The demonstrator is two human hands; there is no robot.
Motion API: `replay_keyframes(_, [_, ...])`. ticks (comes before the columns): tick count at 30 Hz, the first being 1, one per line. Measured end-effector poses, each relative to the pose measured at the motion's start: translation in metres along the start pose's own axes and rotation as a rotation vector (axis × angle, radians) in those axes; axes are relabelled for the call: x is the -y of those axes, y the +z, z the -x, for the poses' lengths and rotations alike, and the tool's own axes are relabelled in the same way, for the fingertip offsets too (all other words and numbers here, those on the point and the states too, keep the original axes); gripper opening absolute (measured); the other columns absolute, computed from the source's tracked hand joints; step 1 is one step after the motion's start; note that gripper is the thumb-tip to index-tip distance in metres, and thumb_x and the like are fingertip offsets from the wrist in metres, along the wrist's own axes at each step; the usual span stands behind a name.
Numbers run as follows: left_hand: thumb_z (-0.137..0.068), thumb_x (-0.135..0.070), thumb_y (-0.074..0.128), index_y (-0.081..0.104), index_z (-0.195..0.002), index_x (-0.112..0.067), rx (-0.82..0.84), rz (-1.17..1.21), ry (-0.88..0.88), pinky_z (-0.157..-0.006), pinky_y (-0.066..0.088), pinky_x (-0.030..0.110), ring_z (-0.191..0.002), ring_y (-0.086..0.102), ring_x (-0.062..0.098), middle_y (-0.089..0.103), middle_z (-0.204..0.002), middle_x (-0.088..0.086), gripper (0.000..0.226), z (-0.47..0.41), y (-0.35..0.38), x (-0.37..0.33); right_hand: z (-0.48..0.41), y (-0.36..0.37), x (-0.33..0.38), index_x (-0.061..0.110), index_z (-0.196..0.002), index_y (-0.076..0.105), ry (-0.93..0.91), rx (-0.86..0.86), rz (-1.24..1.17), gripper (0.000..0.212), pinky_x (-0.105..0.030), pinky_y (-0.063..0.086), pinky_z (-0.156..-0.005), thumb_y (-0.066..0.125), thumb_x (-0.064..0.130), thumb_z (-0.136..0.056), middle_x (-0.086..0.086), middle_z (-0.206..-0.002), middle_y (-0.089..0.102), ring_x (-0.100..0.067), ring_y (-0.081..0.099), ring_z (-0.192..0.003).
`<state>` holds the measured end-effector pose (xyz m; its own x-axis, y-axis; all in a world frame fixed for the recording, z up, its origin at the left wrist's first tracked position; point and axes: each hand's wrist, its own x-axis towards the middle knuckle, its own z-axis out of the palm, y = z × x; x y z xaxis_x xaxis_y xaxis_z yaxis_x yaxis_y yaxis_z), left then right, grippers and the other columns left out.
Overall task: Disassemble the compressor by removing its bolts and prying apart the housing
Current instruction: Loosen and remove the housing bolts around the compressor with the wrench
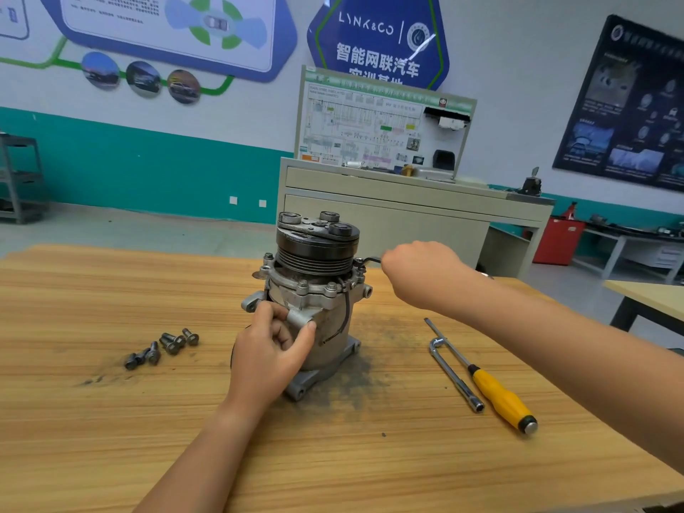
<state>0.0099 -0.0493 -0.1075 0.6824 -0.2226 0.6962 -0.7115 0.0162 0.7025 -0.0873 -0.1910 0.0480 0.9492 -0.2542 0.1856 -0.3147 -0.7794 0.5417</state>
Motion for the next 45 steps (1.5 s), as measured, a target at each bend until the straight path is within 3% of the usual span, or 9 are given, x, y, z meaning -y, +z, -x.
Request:
replay_keyframes(13, [-0.078,-0.018,0.071,0.045,-0.078,-0.021,-0.016,0.010,-0.002,-0.045,0.032,0.015,-0.045,0.045,0.006,0.053,-0.053,-0.013,0.026,-0.001,0.001,-0.001,0.000,0.006,-0.005,0.012,-0.086,0.047,-0.019,0.031,0.041,0.010,-0.024,0.025,-0.042,0.040,0.014,-0.093,0.000,-0.062,0.038,-0.012,0.036,-0.051])
replay_keyframes(18, [-0.077,-0.020,0.070,0.047,-0.078,-0.020,-0.017,0.008,-0.013,-0.046,0.033,0.015,-0.045,0.045,0.006,0.053,-0.054,-0.012,0.023,-0.001,0.002,-0.001,-0.008,0.023,-0.021,0.008,-0.111,0.055,-0.002,0.071,0.066,0.026,-0.023,0.032,-0.046,0.038,0.006,-0.092,0.001,-0.064,0.040,-0.012,0.040,-0.055])
replay_keyframes(20, [-0.077,-0.020,0.070,0.047,-0.078,-0.020,-0.016,0.010,-0.013,-0.046,0.032,0.015,-0.046,0.046,0.007,0.053,-0.054,-0.011,0.023,-0.001,0.002,0.000,-0.018,0.030,-0.025,0.009,-0.115,0.054,0.010,0.023,0.095,0.029,-0.025,0.037,-0.053,0.039,0.001,-0.091,0.001,-0.062,0.038,-0.016,0.044,-0.060])
replay_keyframes(23, [-0.077,-0.020,0.071,0.048,-0.079,-0.017,-0.014,0.009,-0.011,-0.047,0.032,0.016,-0.047,0.046,0.008,0.052,-0.054,-0.010,0.023,-0.001,0.002,0.001,-0.039,0.040,-0.028,0.012,-0.119,0.050,0.042,-0.075,0.075,0.031,-0.039,0.038,-0.090,0.041,0.000,-0.091,0.001,-0.067,0.048,-0.024,0.053,-0.074])
replay_keyframes(25, [-0.077,-0.021,0.070,0.049,-0.079,-0.016,-0.012,0.007,-0.007,-0.046,0.032,0.016,-0.046,0.046,0.008,0.052,-0.054,-0.010,0.023,-0.001,0.001,0.002,-0.055,0.056,-0.029,0.014,-0.127,0.044,0.028,-0.172,0.037,0.038,-0.050,0.022,-0.106,0.041,0.000,-0.091,-0.005,-0.100,0.062,-0.026,0.057,-0.101])
replay_keyframes(28, [-0.077,-0.019,0.071,0.049,-0.080,-0.015,-0.005,0.005,-0.005,-0.046,0.031,0.018,-0.045,0.044,0.007,0.051,-0.053,-0.010,0.023,-0.002,0.001,0.004,-0.074,0.076,-0.021,0.014,-0.132,0.043,0.024,-0.291,-0.051,0.040,-0.056,0.005,-0.110,0.041,0.001,-0.093,-0.004,-0.137,0.048,-0.022,0.041,-0.127])
replay_keyframes(33, [-0.078,-0.019,0.072,0.048,-0.079,-0.021,-0.001,-0.003,0.000,-0.045,0.032,0.019,-0.045,0.044,0.007,0.052,-0.054,-0.009,0.024,-0.001,0.000,0.005,-0.085,0.085,-0.006,0.012,-0.121,0.054,0.115,-0.459,-0.380,0.033,-0.052,0.010,-0.110,0.039,0.002,-0.094,-0.006,-0.121,0.061,-0.021,0.055,-0.113])
replay_keyframes(37, [-0.078,-0.018,0.073,0.046,-0.078,-0.025,-0.003,0.000,0.006,-0.045,0.031,0.017,-0.045,0.044,0.006,0.052,-0.054,-0.011,0.027,-0.002,0.000,0.005,-0.062,0.072,-0.017,0.008,-0.132,0.040,0.272,-0.514,-0.651,0.034,-0.037,0.047,-0.066,0.034,0.020,-0.100,-0.013,-0.086,0.066,-0.029,0.060,-0.072])
replay_keyframes(45, [-0.078,-0.019,0.071,0.047,-0.078,-0.024,-0.013,0.002,-0.005,-0.045,0.031,0.018,-0.045,0.043,0.006,0.051,-0.053,-0.012,0.025,-0.001,0.001,0.003,0.012,0.038,-0.014,0.014,-0.117,0.050,0.198,-0.202,-0.355,0.028,-0.027,0.028,-0.044,0.035,0.010,-0.095,0.002,-0.062,0.042,-0.014,0.042,-0.054])
